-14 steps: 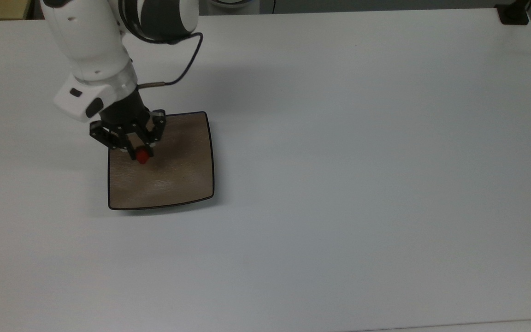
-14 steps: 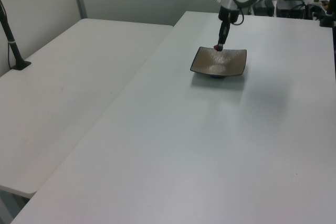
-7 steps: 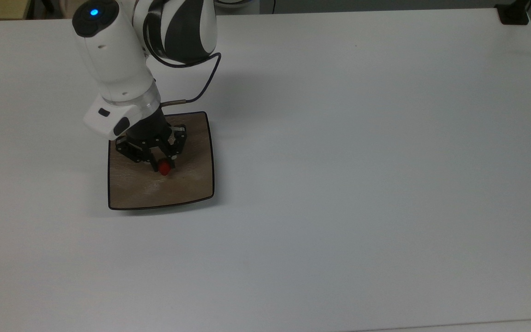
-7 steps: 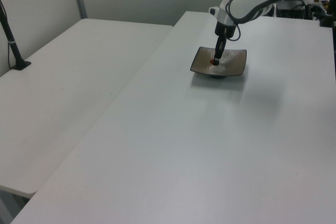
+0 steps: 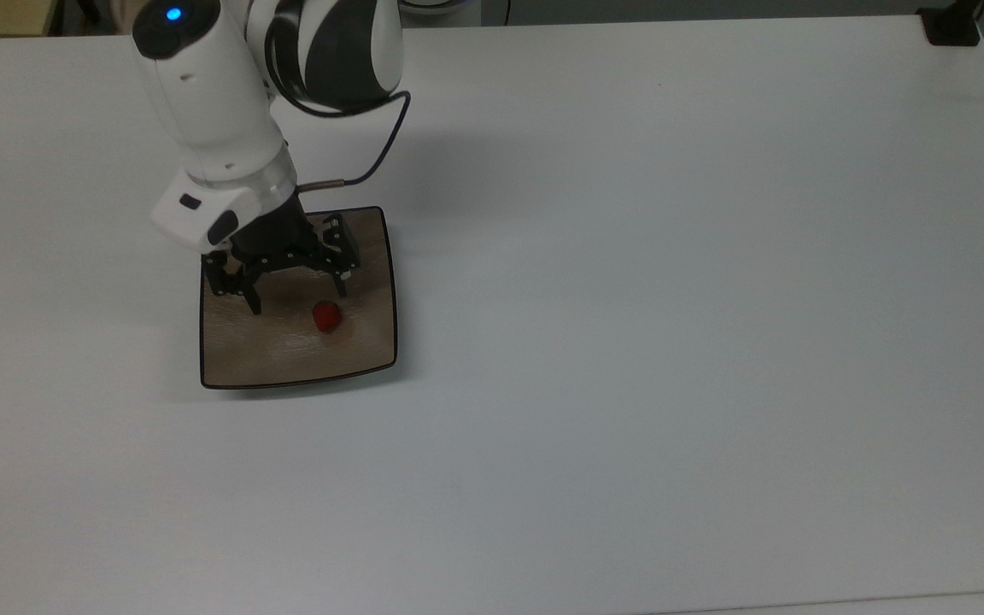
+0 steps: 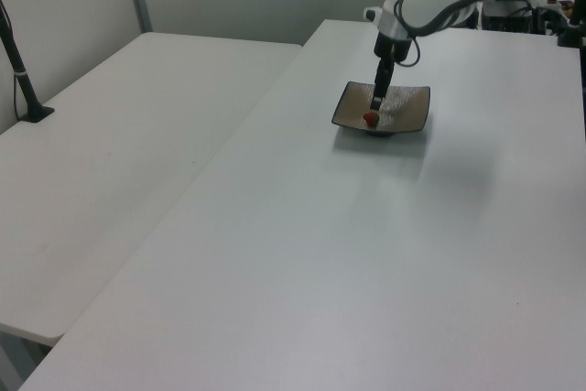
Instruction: Strawberries on a ceramic plate
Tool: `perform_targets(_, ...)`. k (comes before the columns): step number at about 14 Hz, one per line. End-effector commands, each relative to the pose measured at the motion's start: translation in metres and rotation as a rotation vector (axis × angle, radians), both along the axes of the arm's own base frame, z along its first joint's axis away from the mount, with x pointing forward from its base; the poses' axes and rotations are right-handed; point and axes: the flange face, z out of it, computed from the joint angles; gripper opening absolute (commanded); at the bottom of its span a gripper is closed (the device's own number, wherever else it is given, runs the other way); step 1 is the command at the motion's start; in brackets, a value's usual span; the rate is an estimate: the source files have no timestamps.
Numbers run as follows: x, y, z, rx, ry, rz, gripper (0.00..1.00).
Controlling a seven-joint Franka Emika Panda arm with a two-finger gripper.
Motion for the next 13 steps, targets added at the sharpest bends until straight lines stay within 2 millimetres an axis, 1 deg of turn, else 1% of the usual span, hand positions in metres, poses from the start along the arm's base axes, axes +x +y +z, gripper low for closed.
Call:
perform_targets(1,-0.033,-0.004,0.08,0.034,0.046,-0.001,1.0)
perform_targets(3,-0.054,-0.013,0.121,0.038,0.059,0.0,1.0)
perform_targets(5,-0.072,-0.013,0.155,0.018,0.101,0.023,1.0)
perform_targets(6,-0.086,-0.012,0.178,0.0,0.139,0.041,1.0)
perform_targets(8,-0.104,-0.005,0.207,0.007,0.165,0.037,1.0)
perform_targets(10,-0.12,0.01,0.231,0.023,0.175,-0.035,1.0)
perform_targets(11,-0.126,0.018,0.239,0.031,0.179,-0.07,1.0)
perform_targets(12,-0.134,0.033,0.25,0.044,0.187,-0.133,1.0)
perform_targets(13,-0.138,0.043,0.254,0.049,0.197,-0.174,1.0)
